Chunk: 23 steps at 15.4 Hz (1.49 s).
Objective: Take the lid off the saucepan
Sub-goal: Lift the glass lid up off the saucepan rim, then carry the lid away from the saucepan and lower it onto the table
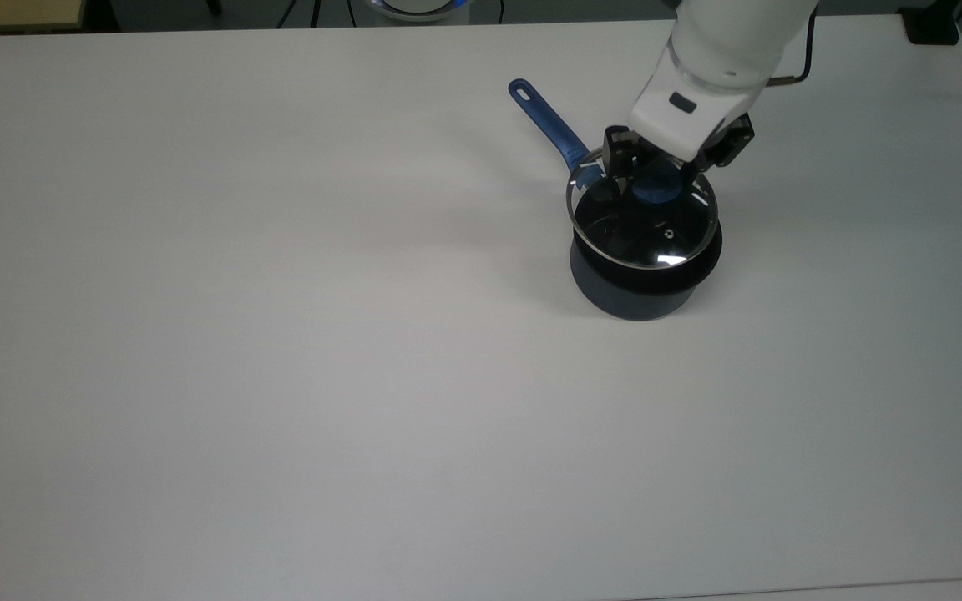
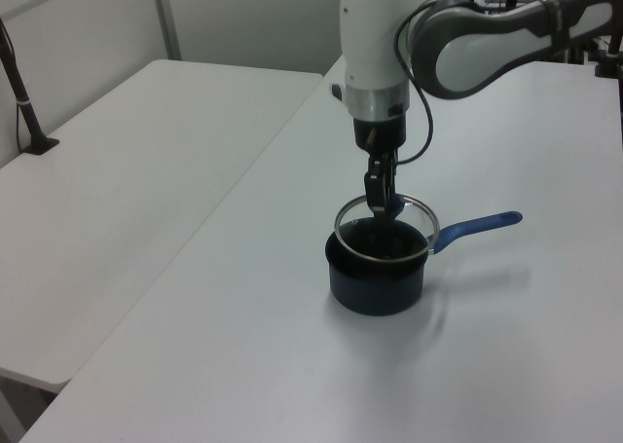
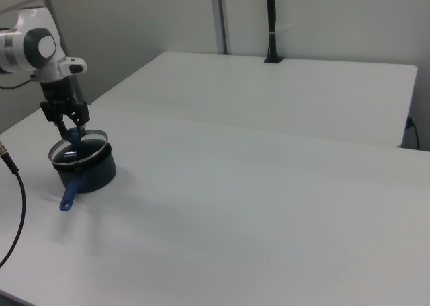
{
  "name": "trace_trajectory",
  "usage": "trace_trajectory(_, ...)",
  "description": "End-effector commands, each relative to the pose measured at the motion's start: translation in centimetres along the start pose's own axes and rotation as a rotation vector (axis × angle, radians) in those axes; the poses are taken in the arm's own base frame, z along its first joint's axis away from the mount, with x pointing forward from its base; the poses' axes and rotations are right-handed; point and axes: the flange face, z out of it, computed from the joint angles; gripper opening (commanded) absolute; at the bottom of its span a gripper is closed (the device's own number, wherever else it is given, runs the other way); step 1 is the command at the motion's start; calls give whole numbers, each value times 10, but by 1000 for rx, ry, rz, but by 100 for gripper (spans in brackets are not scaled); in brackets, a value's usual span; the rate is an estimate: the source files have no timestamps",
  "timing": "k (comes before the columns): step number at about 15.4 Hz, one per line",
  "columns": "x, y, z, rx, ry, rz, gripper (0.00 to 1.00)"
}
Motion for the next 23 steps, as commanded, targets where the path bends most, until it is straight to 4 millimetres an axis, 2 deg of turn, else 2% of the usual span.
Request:
trace_trajectory(1, -4, 28, -18, -5, 0, 28, 33)
trace_trajectory(4, 6, 79, -13, -4, -22, 51, 33)
trace_trajectory(8, 16, 162, -7, 2, -35, 75, 33)
trace_trajectory(11, 16, 225, -5, 9, -38, 72, 33)
trace_trajectory(15, 7, 304, 12, 22, -59, 51, 33)
trace_trajectory(19, -4, 361, 33, 26, -58, 47, 33)
trace_trajectory(23, -8, 399, 69, 10, -24, 53, 33)
